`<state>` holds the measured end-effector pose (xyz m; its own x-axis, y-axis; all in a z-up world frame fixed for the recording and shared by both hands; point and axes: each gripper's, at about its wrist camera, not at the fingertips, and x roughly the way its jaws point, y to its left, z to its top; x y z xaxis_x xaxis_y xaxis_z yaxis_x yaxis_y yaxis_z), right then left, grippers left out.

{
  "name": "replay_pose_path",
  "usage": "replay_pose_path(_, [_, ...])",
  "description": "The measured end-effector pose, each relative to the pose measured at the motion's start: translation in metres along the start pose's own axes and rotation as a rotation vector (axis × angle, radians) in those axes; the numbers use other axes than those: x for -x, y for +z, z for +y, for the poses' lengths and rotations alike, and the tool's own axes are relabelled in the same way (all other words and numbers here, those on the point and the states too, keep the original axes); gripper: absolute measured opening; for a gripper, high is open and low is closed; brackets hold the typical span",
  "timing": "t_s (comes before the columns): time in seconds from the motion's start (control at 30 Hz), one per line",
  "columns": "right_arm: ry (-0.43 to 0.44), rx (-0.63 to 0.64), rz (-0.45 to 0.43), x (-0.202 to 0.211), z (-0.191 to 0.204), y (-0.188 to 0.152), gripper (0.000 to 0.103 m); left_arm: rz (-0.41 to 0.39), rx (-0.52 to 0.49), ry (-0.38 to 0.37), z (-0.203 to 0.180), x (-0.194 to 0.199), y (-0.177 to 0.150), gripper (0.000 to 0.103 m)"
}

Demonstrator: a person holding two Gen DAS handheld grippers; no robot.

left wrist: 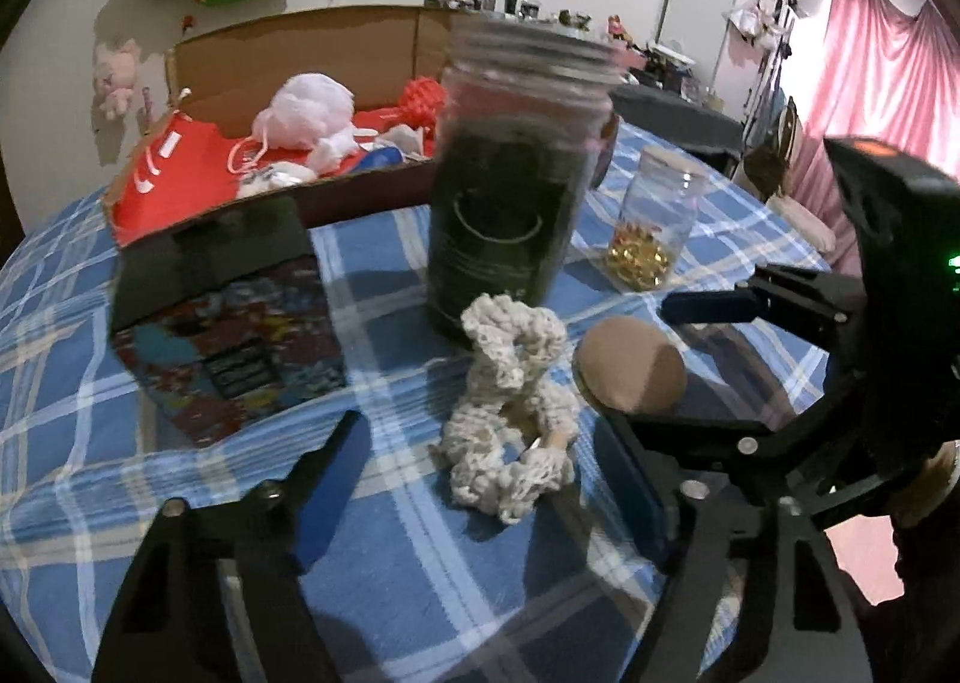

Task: Organize soft objects
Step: 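Grasp the white crocheted scrunchie with left tool while right tool grasps the tan sponge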

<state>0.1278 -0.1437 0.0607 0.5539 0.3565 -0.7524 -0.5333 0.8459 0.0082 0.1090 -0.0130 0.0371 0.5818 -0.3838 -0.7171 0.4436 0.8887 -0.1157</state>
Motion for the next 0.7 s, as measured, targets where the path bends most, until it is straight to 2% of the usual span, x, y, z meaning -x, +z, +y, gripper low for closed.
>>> replay_pose_path(0.07, [-0.007,0.003,0.004,-0.003,0.001,0.001,0.055,0.008,0.011,-0.006,0.001,-0.005,0.001,0.066])
replay_pose_path(0.1, [-0.001,0.0,-0.005,-0.001,0.001,0.001,0.049,0.002,0.012,-0.01,0.001,-0.004,0.001,0.06])
replay_pose_path(0.13, [0.008,0.0,-0.011,0.0,0.002,0.001,0.048,0.001,0.014,-0.021,0.002,-0.004,0.002,0.046])
replay_pose_path(0.2, [0.015,0.001,-0.02,0.001,0.005,0.0,0.039,0.006,0.026,-0.049,0.004,-0.004,0.002,0.038])
replay_pose_path(0.23, [0.017,0.003,-0.029,0.002,0.007,-0.001,0.029,0.005,0.025,-0.052,0.004,-0.003,0.002,0.033])
replay_pose_path(0.27, [0.021,-0.007,-0.034,0.002,0.007,-0.001,0.024,0.003,0.022,-0.055,0.003,-0.002,0.001,0.031])
replay_pose_path(0.33, [0.034,-0.022,-0.047,0.005,0.008,-0.002,0.019,-0.003,0.021,-0.05,0.002,0.001,0.0,0.031])
replay_pose_path(0.57, [0.041,-0.05,-0.108,0.022,0.011,-0.001,0.018,-0.025,0.041,-0.059,0.002,0.011,-0.001,0.031])
replay_pose_path(0.7, [0.041,-0.058,-0.11,0.026,0.011,-0.001,0.018,-0.039,0.041,-0.055,0.001,0.018,-0.001,0.031])
